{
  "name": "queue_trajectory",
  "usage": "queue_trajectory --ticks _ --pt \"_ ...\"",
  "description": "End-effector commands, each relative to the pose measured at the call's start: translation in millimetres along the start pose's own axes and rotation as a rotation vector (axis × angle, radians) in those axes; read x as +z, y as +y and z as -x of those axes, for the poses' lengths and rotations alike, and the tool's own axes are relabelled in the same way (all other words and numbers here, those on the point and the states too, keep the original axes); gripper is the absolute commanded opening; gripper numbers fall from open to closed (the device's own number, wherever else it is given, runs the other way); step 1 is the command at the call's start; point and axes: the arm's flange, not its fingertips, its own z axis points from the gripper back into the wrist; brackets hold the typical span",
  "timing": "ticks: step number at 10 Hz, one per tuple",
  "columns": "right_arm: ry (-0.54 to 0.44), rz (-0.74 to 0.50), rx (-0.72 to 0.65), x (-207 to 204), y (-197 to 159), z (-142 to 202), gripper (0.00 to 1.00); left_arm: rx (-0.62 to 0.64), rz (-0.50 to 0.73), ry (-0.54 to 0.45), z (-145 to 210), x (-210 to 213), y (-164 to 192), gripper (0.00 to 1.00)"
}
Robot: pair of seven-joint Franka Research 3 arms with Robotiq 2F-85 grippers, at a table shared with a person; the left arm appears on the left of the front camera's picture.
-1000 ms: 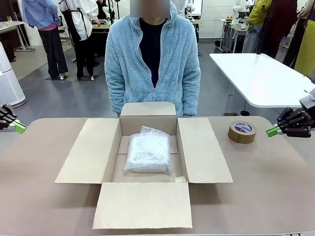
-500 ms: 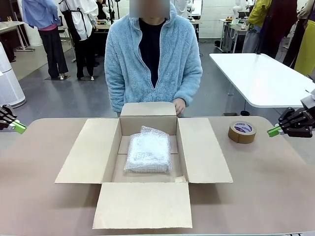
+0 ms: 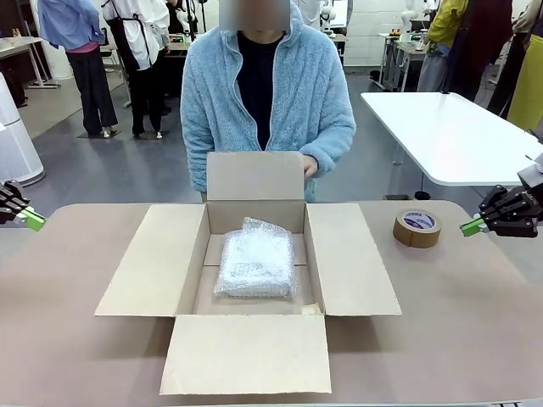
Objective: Wrap the clocks to prevent damage.
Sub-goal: Push the right (or left) flap of the Package Box to close it.
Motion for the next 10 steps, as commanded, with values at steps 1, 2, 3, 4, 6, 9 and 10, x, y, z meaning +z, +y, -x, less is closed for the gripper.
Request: queue_trajectory --ticks 1,2,3,4,6,9,10 --pt "-0.018 0.007 -0.002 -1.8 4.5 -1.3 0.01 -0.004 -0.001 -0.009 0.0 0.7 -0.1 0.0" --pt "-0.018 0.007 -0.002 -1.8 4.5 -1.3 0.01 -0.004 -0.001 -0.009 0.0 0.7 -0.1 0.0" --pt "-0.018 0.007 -0.002 -1.8 4.5 -1.3 0.01 -0.004 -0.001 -0.009 0.0 0.7 -0.1 0.0" --pt "-0.018 0.007 -0.002 -1.8 4.5 -1.3 0.01 -0.004 -0.001 -0.009 0.0 0.7 -0.1 0.0" --pt "-0.018 0.007 -0.002 -1.8 4.5 -1.3 0.01 -0.004 -0.001 -0.009 0.0 0.7 -0.1 0.0" --pt "-0.018 0.007 -0.002 -1.8 4.5 -1.3 0.01 -0.004 -0.001 -0.009 0.0 0.7 -0.1 0.0" --pt "-0.018 0.007 -0.002 -1.8 4.5 -1.3 0.01 -0.004 -0.001 -0.009 0.0 0.7 -0.1 0.0"
